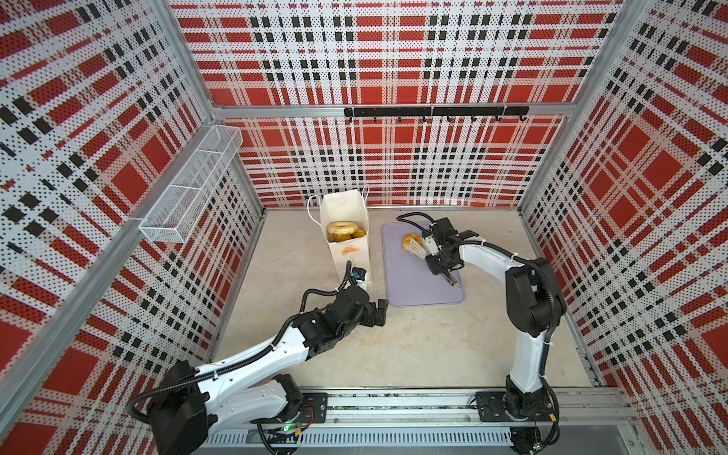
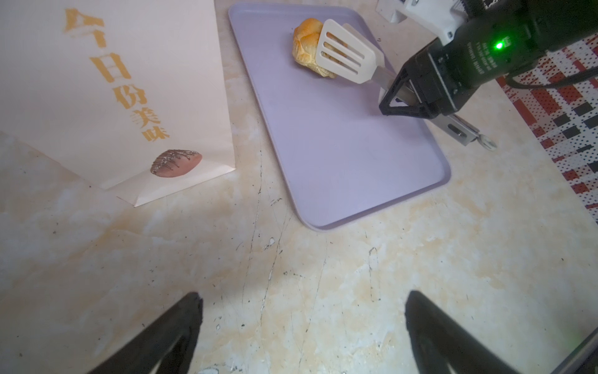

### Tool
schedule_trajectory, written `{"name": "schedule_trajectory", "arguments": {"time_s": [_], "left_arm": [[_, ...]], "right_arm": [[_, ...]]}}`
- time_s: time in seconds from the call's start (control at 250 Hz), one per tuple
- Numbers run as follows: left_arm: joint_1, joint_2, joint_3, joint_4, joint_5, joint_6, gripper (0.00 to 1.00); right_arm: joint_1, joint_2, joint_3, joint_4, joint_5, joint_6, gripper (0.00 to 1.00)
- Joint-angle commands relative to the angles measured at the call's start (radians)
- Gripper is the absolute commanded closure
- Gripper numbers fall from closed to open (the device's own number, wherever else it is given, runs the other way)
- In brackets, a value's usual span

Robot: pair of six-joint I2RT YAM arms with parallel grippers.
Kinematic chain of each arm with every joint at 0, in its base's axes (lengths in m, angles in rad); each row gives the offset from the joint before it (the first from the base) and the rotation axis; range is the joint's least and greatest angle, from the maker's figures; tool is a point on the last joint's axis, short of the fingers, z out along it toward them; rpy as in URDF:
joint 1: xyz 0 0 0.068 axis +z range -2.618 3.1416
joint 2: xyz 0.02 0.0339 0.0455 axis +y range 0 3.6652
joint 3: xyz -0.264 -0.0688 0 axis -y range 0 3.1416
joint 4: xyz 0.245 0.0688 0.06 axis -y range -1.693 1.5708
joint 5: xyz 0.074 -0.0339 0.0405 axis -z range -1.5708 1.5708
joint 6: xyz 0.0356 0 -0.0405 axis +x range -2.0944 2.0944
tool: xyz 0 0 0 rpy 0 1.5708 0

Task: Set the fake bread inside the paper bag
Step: 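Lift the puff pastry in the tongs and carry it over the paper bag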

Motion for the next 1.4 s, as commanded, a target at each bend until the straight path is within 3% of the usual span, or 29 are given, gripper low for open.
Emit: {"name": "schedule_trajectory", "arguments": {"time_s": [0.0,0.732,1.393], "left_arm": [[-0.015,0.001,0.042,0.004,-0.010,0.008,0.01],[-0.044,-0.063,0.088,-0.035,-0.050,0.064,0.01],[-0.046,-0.200,0.166,-0.196,-0.137,0.112,0.01]], "right_arm": [[0.005,-0.078,-0.032,0.071,-0.029,-0.001,0.62],[0.066,-0.377,-0.270,0.119,-0.071,0.072,0.61],[0.165,-0.588,-0.284,0.089,-0.054,0.128,0.60]]}}
